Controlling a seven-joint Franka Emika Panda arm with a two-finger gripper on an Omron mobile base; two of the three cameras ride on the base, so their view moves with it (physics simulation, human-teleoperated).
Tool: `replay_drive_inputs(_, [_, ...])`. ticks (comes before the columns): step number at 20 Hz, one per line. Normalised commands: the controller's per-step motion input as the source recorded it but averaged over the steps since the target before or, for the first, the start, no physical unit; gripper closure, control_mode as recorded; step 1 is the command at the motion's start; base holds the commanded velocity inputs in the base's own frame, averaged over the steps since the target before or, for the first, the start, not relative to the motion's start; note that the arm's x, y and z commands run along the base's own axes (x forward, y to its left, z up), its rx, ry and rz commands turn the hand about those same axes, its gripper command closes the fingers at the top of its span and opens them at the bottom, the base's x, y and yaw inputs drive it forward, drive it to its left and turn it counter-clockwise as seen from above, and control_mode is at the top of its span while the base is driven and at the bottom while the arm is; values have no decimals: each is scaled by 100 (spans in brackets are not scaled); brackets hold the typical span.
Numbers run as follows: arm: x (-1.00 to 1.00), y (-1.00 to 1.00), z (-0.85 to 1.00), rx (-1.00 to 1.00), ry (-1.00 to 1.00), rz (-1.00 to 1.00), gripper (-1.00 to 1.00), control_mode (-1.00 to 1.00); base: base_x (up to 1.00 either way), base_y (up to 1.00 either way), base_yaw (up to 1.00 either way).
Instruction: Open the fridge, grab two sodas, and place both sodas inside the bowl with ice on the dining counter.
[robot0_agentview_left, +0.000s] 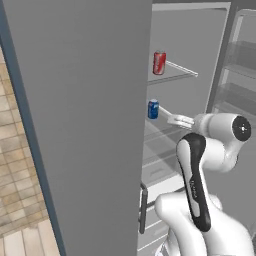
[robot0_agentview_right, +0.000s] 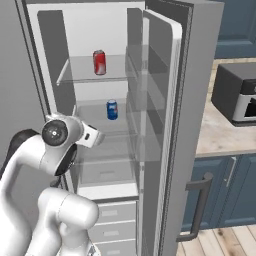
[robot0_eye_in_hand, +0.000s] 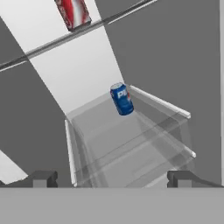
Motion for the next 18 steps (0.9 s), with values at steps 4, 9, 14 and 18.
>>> replay_drive_inputs(4, [49, 6, 0, -1, 0, -13, -100, -100, 0, 0, 0])
replay_drive_inputs(9, [39, -42, -4, -13, 1, -1, -100, -100, 0, 0, 0])
replay_drive_inputs(14, [40, -44, -10, -16, 4, 0, -100, -100, 0, 0, 0])
replay_drive_inputs(18, [17, 0, -35, -23, 3, -6, -100, -100, 0, 0, 0])
